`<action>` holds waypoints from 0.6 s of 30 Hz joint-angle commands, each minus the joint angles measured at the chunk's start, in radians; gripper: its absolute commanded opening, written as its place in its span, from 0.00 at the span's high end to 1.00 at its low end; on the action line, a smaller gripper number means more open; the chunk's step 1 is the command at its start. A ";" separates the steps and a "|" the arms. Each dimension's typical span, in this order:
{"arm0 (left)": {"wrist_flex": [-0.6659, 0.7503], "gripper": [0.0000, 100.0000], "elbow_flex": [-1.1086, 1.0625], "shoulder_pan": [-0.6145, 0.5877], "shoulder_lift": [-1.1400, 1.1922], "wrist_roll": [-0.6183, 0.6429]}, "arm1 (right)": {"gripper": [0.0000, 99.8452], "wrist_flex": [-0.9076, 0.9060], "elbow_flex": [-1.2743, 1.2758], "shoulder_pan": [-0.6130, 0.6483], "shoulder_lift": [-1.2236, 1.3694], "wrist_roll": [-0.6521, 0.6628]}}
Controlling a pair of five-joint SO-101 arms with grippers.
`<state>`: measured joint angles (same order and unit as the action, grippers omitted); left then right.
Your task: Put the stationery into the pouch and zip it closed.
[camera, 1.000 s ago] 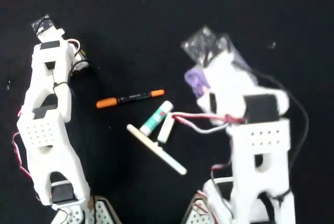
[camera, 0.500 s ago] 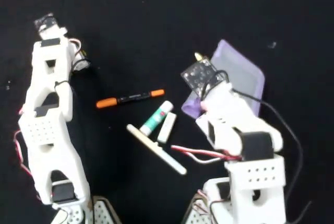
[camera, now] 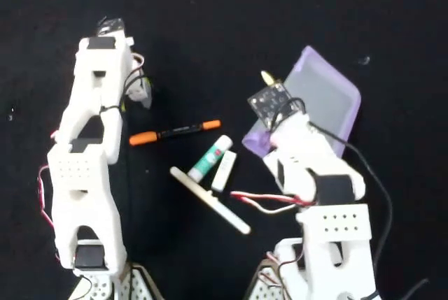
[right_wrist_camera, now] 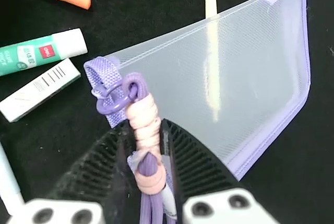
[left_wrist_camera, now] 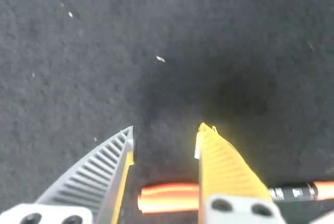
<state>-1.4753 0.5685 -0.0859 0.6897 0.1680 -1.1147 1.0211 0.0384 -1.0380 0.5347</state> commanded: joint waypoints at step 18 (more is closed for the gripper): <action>0.364 0.80 -0.812 0.171 -0.859 -0.035 | 0.99 0.026 -0.004 -0.023 -0.022 -0.038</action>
<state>-1.3080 -0.0315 0.0675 0.0376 0.1634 -1.1101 1.0226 0.0353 -1.0380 0.5056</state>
